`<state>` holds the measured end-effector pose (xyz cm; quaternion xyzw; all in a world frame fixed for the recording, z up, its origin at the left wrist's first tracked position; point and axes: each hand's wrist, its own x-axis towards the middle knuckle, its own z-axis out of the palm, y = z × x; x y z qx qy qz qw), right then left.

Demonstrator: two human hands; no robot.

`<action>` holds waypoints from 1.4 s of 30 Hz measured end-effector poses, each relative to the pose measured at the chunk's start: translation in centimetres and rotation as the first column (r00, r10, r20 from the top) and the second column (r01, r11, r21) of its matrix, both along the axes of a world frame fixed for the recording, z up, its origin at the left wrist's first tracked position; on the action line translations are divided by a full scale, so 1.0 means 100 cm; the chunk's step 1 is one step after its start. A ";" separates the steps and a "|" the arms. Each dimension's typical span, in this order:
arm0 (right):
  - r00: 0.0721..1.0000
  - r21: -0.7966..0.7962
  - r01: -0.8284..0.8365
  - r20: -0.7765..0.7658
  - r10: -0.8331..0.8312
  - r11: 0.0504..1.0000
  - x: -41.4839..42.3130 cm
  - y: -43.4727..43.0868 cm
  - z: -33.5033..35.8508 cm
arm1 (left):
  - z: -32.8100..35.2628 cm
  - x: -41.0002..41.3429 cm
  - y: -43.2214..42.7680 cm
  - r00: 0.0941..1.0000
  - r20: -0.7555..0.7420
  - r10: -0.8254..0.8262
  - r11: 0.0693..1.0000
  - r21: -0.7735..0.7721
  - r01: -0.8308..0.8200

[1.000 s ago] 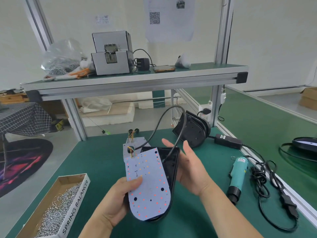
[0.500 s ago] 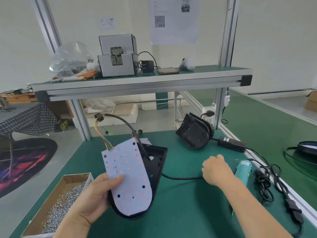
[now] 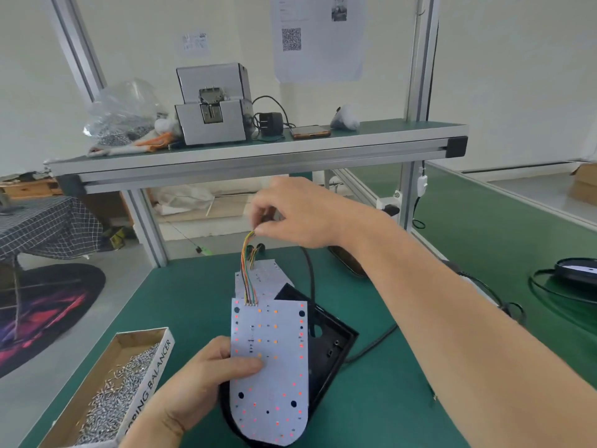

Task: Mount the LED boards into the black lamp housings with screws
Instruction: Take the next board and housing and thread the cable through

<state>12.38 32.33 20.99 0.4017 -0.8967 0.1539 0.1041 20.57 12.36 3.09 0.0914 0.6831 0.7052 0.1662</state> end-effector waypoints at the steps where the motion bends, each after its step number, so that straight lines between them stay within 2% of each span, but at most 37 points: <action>1: 1.000 -0.007 0.003 0.018 -0.003 1.000 0.001 0.003 -0.001 | -0.004 0.000 -0.004 0.999 0.012 0.050 0.998 0.027 -0.050; 4: 0.995 -0.101 0.045 0.094 -0.035 0.994 0.005 0.013 -0.011 | -0.013 0.002 -0.011 0.981 0.060 0.185 0.973 0.127 -0.191; 7: 0.956 -0.248 0.046 0.292 0.029 0.968 0.013 0.015 -0.032 | -0.018 0.000 -0.012 0.953 0.102 0.284 0.920 0.251 -0.301; 11: 0.958 -0.275 0.075 0.287 0.007 0.959 0.018 0.012 -0.071 | -0.013 -0.002 -0.006 0.940 0.057 0.337 0.890 0.306 -0.338; 13: 0.976 -0.244 0.074 0.217 -0.020 0.967 0.019 0.013 -0.087 | -0.007 -0.003 -0.002 0.945 0.003 0.326 0.905 0.288 -0.313; 16: 0.995 -0.070 0.092 -0.029 -0.094 0.993 0.019 0.014 -0.105 | -0.002 -0.002 0.004 0.946 -0.054 0.320 0.922 0.248 -0.298; 19: 0.974 -0.139 0.099 -0.189 -0.125 0.985 0.022 0.016 -0.113 | 0.000 -0.001 0.008 0.934 -0.104 0.342 0.919 0.243 -0.310; 21: 0.957 -0.099 0.102 -0.263 -0.125 0.990 0.022 0.018 -0.114 | 0.001 0.000 0.010 0.919 -0.156 0.363 0.918 0.227 -0.324; 26: 0.910 -0.125 0.074 -0.398 -0.119 0.989 0.023 0.023 -0.116 | 0.001 0.005 0.014 0.890 -0.259 0.374 0.925 0.177 -0.337; 29: 0.902 -0.191 0.008 -0.423 -0.089 0.982 0.022 0.029 -0.117 | -0.003 0.008 0.018 0.882 -0.297 0.365 0.930 0.164 -0.330; 31: 0.924 -0.274 -0.009 -0.370 -0.096 0.962 0.020 0.033 -0.119 | -0.003 0.010 0.020 0.875 -0.323 0.359 0.933 0.156 -0.325; 34: 0.997 -0.505 -0.030 -0.078 -0.011 0.863 0.022 0.034 -0.124 | 0.002 0.013 0.022 0.868 -0.366 0.335 0.942 0.131 -0.309; 36: 0.998 -0.577 0.037 0.056 -0.005 0.816 0.022 0.034 -0.127 | 0.007 0.016 0.022 0.862 -0.391 0.322 0.946 0.098 -0.309; 38: 0.974 -0.573 0.171 0.221 -0.049 0.802 0.020 0.037 -0.126 | 0.009 0.019 0.024 0.856 -0.416 0.306 0.950 0.069 -0.306; 39: 0.967 -0.533 0.196 0.243 -0.073 0.823 0.018 0.038 -0.126 | 0.009 0.020 0.025 0.852 -0.428 0.301 0.950 0.054 -0.308; 42: 0.990 -0.409 0.127 0.106 -0.090 0.904 0.017 0.037 -0.124 | 0.010 0.024 0.028 0.843 -0.460 0.280 0.951 0.013 -0.309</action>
